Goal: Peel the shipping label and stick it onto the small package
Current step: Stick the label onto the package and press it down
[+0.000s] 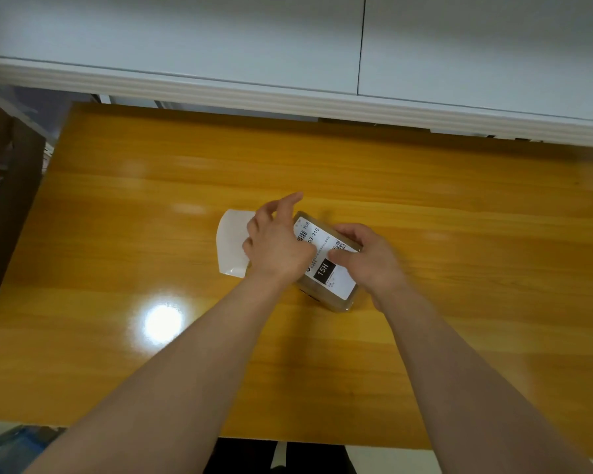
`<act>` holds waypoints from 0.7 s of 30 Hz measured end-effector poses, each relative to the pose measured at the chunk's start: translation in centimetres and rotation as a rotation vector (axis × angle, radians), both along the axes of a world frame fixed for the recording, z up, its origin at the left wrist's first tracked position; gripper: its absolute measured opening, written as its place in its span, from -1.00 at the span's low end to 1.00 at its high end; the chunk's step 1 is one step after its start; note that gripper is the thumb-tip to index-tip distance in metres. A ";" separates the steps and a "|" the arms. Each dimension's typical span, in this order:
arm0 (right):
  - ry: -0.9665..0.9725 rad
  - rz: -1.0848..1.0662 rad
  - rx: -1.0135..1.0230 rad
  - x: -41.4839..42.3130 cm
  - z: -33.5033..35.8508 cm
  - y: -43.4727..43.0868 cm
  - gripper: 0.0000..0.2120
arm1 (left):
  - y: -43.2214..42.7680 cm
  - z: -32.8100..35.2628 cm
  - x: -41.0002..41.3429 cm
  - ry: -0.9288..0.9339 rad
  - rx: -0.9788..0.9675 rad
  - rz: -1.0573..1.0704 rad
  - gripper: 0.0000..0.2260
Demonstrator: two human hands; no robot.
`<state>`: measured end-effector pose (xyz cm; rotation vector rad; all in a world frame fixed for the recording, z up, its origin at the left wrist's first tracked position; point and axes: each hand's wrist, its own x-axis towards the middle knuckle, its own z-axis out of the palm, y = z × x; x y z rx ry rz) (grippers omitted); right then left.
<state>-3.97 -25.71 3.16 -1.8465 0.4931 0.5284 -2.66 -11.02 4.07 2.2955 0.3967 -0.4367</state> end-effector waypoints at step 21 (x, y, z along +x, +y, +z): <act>0.028 -0.164 0.007 0.9 -1.0 1.4 -0.80 | -0.5 -0.7 1.8 0.182 -0.367 0.187 -0.74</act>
